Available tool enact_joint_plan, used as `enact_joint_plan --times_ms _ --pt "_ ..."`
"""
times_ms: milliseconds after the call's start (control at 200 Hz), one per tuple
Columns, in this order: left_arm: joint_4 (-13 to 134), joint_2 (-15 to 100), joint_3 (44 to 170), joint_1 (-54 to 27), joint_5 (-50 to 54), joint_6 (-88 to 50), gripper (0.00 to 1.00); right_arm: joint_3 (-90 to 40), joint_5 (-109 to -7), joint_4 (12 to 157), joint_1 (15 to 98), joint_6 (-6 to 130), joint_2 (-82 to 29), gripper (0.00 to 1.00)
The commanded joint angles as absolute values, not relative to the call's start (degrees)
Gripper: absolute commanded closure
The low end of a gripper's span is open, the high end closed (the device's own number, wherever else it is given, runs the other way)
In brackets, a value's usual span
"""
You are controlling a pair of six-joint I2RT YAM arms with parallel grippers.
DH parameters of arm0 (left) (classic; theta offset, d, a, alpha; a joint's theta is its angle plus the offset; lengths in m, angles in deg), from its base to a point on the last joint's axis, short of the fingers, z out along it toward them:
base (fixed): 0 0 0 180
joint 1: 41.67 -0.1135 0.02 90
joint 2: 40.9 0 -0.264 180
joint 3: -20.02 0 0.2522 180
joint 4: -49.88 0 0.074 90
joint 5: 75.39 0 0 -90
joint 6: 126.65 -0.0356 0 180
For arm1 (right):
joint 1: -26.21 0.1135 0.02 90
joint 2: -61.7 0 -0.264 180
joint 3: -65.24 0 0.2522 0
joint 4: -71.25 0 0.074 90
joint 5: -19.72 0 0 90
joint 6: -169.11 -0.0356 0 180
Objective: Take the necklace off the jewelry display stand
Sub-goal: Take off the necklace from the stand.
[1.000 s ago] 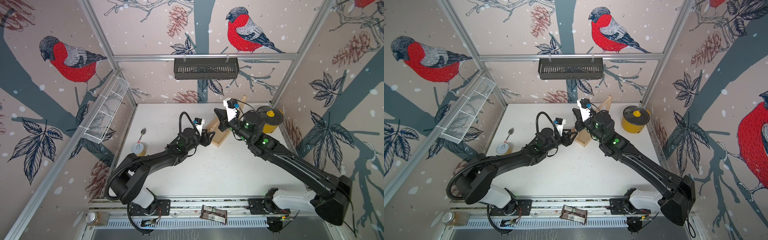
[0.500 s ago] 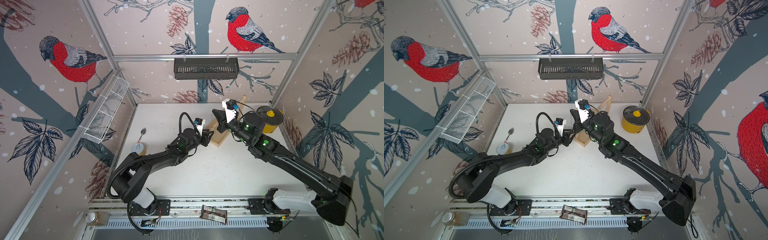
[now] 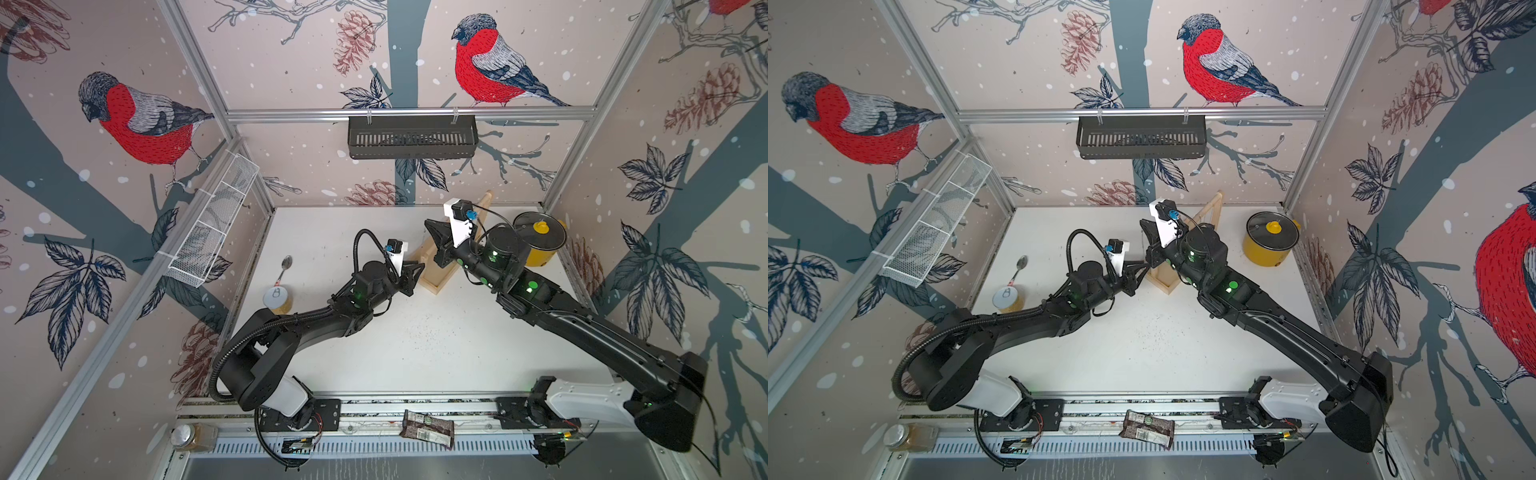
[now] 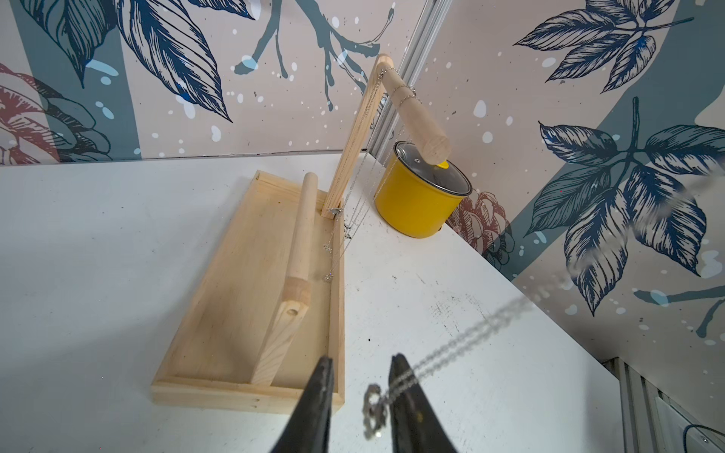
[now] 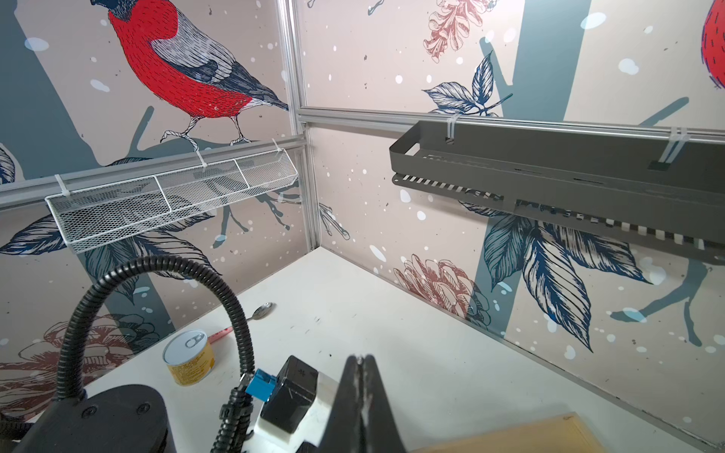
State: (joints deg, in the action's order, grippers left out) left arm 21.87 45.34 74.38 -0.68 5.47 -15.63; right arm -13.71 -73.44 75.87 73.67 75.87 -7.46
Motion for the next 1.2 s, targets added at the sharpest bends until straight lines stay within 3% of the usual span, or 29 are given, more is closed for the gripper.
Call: enact_joint_plan --times_ms 0,550,1196 --pt "18.2 45.0 74.5 -0.5 4.9 -16.0 0.73 -14.0 -74.0 75.1 73.8 75.6 -7.3 0.96" --pt "19.2 44.9 74.1 -0.1 4.9 -16.0 0.84 -14.6 -74.1 74.9 73.8 76.1 -8.3 0.96" --pt "23.0 41.0 70.9 -0.1 5.0 -14.3 0.87 -12.9 -74.0 74.2 74.7 74.8 -8.6 0.96"
